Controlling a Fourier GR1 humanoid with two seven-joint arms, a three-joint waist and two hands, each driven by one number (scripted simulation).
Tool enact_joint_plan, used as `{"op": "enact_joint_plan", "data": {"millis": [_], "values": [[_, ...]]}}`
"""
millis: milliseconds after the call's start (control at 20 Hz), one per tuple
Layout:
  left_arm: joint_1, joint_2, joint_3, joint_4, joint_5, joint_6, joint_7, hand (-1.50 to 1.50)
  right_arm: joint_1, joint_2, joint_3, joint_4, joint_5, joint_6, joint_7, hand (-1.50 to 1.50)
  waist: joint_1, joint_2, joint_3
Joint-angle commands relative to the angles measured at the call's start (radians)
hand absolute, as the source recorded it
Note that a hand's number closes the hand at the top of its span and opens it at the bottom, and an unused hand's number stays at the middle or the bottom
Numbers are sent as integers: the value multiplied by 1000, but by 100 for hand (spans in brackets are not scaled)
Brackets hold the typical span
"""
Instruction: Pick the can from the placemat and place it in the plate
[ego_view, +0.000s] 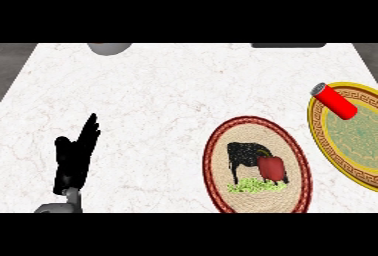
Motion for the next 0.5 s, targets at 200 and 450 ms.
{"op": "enact_joint_plan", "data": {"millis": [200,450], "values": [[11,-25,-12,-14,-21,5,12,0,57,-40,4,122,-93,60,-193,-150,9,2,0],[9,-18,-11,-23,-36,-10,28,0,80,41,84,56,-90,-44,-209,-150,7,2,0]]}}
